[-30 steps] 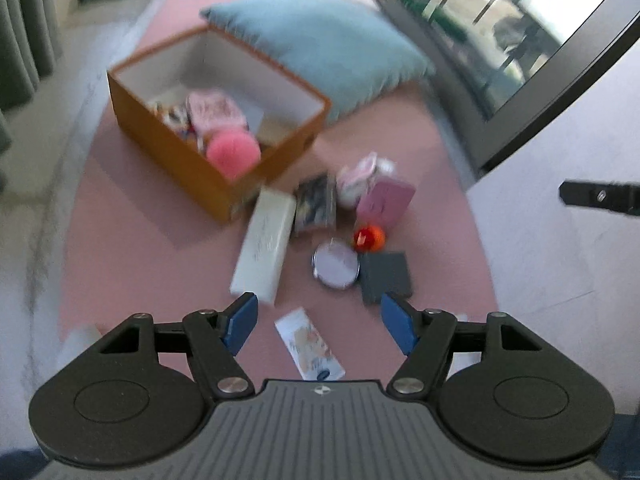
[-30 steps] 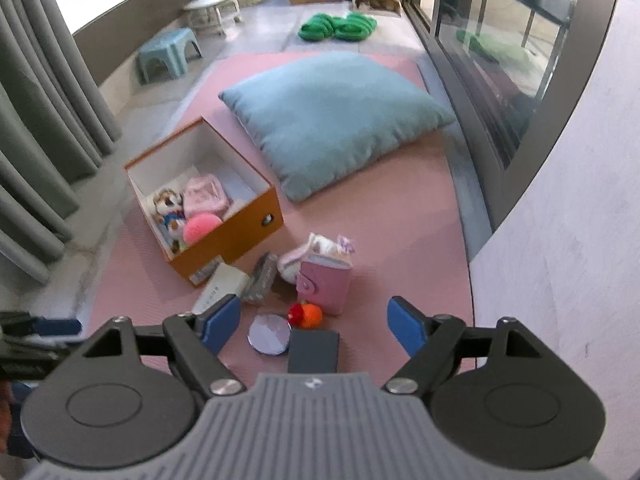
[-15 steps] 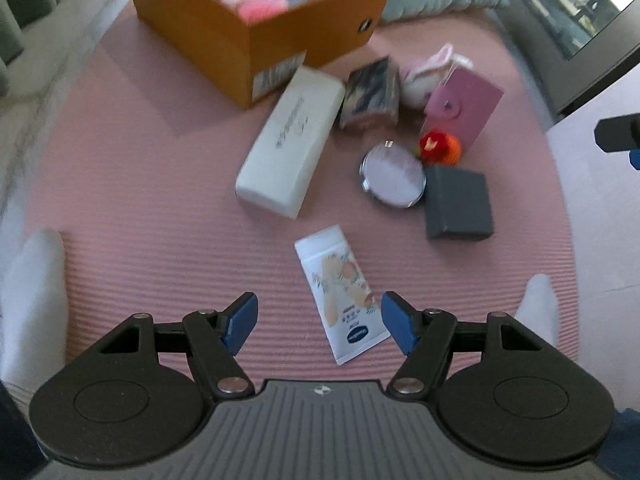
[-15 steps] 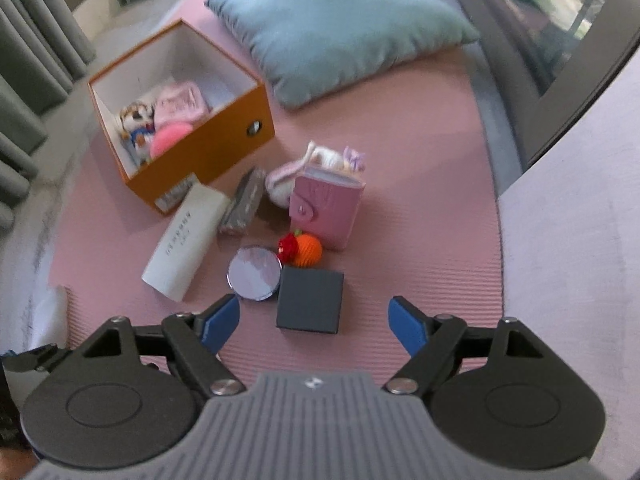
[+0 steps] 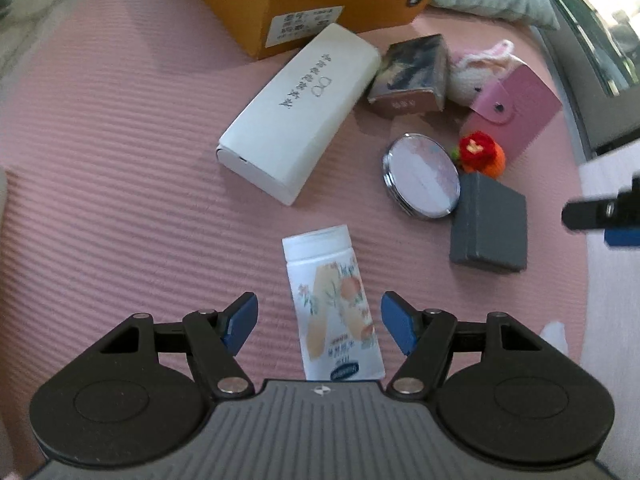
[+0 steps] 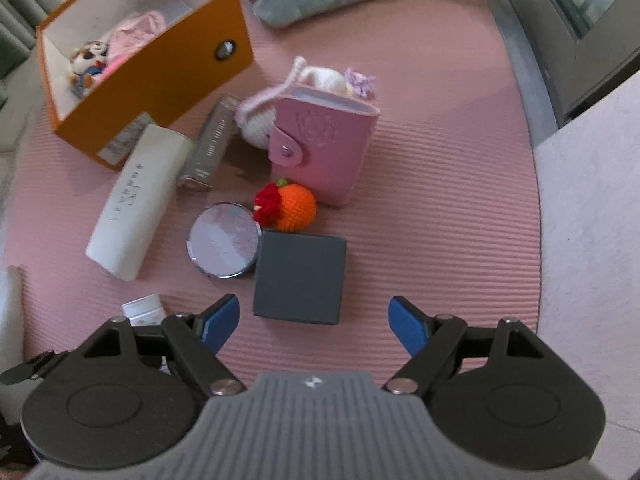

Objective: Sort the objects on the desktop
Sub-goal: 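Move both grippers back toward the lotion bottle and dark-grey box, then grasp the white lotion bottle with the left gripper while the right grasps the dark-grey box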

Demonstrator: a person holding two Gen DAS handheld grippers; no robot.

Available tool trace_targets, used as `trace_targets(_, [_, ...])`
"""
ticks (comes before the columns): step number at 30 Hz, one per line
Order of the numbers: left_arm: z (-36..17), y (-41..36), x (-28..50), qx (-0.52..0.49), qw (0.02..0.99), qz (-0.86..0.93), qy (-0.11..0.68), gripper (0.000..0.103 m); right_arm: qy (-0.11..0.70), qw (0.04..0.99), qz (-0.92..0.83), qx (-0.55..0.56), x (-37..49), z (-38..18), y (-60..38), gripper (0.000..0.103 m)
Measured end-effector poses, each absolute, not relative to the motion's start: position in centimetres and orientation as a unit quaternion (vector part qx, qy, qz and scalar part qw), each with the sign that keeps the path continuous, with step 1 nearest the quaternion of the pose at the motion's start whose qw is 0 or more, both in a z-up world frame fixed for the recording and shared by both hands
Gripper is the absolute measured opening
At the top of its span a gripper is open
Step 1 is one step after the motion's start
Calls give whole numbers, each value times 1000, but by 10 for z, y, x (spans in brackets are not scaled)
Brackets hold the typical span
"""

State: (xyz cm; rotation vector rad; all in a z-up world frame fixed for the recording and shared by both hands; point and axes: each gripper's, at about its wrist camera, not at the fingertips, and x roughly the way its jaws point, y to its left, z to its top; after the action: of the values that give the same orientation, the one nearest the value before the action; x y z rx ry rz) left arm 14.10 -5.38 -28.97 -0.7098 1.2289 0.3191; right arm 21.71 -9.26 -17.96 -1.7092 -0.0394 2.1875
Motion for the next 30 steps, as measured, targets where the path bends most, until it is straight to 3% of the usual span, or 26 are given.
trace_targets(5, [-302,-48,145,-342,744,163,551,80,-6,191,765,-615,213,-202,-87,84])
trace_targets(9, [-303,-53,150,-331,751,164,547,88,1,193,762,-619,209,-216,-86,84])
trace_targets(23, [-306,-78,163,-236,764,157,579,87,2,200,749,-632,196,-252,-84,84])
trace_targets(28, [-307,-81,163,-217,768,155,582,80,1,198,746,-636,194,-260,-82,84])
trace_targets(30, [-307,-84,164,-202,769,160,585,67,-2,195,743,-640,192,-263,-82,82])
